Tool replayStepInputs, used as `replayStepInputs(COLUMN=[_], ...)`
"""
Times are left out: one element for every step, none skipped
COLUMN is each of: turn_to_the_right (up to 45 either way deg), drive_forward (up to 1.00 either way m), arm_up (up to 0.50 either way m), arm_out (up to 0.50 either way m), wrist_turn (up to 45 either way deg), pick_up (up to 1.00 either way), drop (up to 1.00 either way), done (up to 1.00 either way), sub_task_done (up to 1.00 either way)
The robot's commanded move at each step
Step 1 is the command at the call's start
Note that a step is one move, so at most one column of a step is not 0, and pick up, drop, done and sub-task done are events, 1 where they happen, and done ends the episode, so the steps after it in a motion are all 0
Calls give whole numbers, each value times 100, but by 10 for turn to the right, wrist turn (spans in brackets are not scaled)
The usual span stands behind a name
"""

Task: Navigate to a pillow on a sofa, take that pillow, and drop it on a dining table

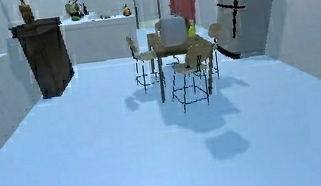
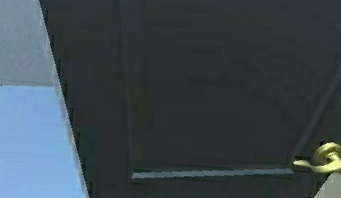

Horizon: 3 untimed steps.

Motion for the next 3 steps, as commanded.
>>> replayStepInputs(turn_to_the_right=[-90,0,-60], drive_forward=[0,30,0], arm_up=[0,0,0], arm_out=[0,0,0], wrist_turn=[0,0,0], pick_up=[0,0,0], drop=[0,0,0], done=[0,0,0], sub_task_done=[0,0,0])
